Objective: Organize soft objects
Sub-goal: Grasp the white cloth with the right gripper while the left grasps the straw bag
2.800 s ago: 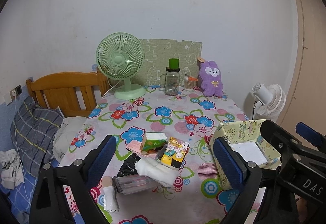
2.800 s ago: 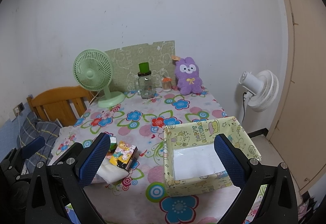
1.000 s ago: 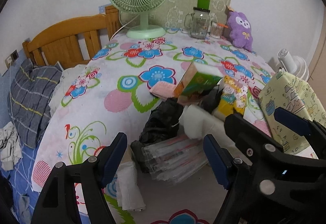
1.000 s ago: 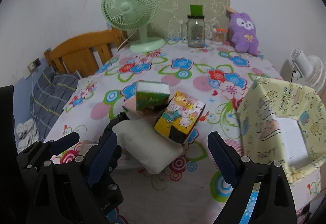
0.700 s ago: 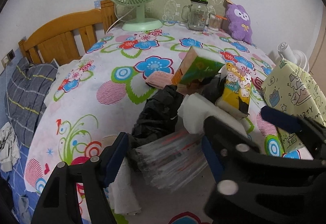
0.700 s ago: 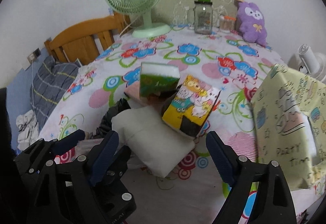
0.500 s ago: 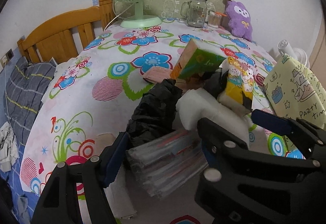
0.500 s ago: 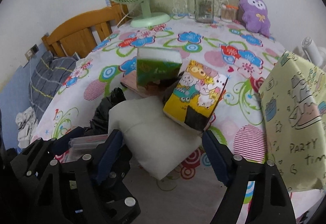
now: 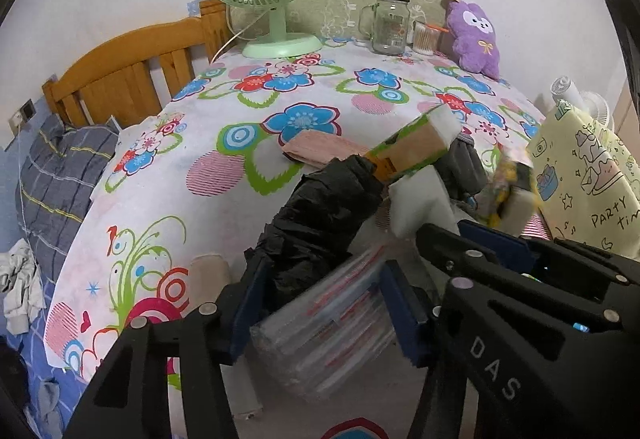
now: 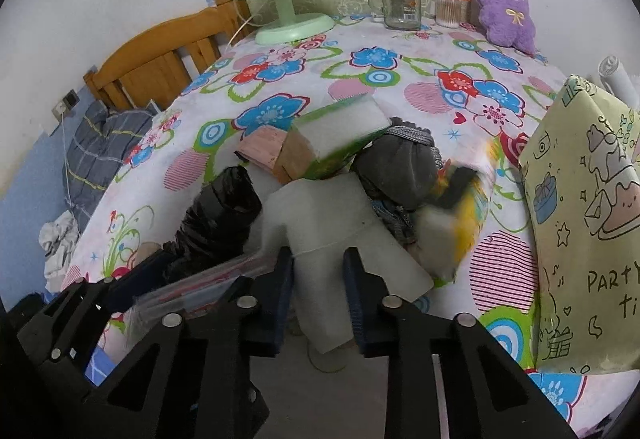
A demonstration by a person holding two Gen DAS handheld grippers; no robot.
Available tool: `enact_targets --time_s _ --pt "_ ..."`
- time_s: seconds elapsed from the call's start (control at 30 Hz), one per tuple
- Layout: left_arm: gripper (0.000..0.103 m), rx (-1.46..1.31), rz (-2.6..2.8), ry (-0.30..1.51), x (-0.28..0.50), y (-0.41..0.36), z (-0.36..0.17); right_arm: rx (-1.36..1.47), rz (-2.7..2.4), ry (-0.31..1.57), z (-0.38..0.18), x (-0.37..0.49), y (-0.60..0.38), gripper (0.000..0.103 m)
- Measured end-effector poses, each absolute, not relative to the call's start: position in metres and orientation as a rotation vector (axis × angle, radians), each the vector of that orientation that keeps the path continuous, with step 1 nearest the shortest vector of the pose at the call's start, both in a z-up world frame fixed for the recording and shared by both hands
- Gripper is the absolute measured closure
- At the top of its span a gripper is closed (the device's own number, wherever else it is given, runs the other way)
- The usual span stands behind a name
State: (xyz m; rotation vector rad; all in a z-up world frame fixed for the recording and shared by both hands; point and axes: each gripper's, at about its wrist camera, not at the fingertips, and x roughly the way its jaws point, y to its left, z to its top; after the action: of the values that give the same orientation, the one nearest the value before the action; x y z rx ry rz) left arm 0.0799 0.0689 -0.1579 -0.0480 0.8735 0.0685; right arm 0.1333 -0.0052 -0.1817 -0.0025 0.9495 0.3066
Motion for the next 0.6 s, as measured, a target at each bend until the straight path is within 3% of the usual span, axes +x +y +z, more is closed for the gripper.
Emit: enact_targets --time_s 0.23,0.37,0.6 --pt "0.041 0.001 0.094 0.836 0.076 0.061 -0.153 0.006 0.298 0.934 -0.177 0.128 -0.014 0.085" --pt "0.035 0.026 0.102 0.82 0.074 0.056 -0.149 0.01 0.296 0.92 -0.173 0.124 -0.018 0.087" --pt "0.035 0.045 0.091 0.815 0.07 0.046 -0.148 0.028 0.285 0.912 -0.169 0.117 -0.029 0.087"
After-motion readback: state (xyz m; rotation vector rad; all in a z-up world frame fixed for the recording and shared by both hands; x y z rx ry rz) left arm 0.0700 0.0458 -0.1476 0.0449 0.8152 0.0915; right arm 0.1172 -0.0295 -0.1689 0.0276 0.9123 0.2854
